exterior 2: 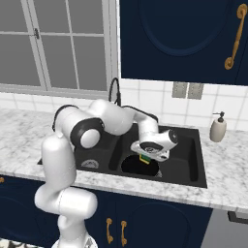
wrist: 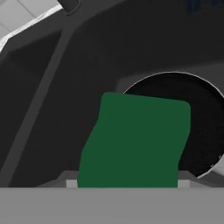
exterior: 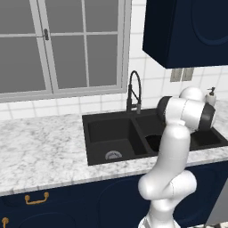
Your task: Pick the pan and sponge and place them into the sink. Then turn on the water.
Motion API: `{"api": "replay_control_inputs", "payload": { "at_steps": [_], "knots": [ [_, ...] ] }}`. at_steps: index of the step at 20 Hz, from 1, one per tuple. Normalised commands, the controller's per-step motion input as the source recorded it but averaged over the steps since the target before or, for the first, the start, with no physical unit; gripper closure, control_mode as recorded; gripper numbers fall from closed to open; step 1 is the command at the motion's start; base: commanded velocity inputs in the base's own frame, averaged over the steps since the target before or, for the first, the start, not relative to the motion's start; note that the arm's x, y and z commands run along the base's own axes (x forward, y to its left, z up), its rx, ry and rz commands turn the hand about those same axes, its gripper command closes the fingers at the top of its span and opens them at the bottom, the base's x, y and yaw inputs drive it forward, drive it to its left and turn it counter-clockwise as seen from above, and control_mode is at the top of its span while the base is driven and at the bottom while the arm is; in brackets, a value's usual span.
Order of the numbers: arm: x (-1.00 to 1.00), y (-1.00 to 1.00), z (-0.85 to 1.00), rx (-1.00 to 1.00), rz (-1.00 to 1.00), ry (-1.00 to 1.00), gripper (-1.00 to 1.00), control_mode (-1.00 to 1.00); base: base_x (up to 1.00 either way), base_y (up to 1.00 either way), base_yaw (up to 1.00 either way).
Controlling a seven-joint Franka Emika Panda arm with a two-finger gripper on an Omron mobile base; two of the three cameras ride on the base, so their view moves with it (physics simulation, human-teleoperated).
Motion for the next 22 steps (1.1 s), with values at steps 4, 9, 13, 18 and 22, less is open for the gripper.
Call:
{"api": "replay_control_inputs", "payload": {
  "at_steps": [4,9,13,18,22],
  "knots": [
    [0.03,0.00,-0.47,-0.07,-0.01,0.00,1.00,-1.00,0.00,0.00,0.00],
    [0.14,0.00,-0.37,-0.08,-0.04,0.00,1.00,-1.00,0.00,0.00,0.00],
    [0.24,0.00,-0.32,-0.05,-0.05,0.00,1.00,-1.00,0.00,0.00,0.00],
    [0.33,-0.04,-0.27,-0.02,-0.04,0.01,1.00,-1.00,0.00,0.00,0.00],
    [0.48,-0.25,-0.31,0.00,-0.02,0.06,1.00,-1.00,0.00,0.00,0.00]
  ]
}}
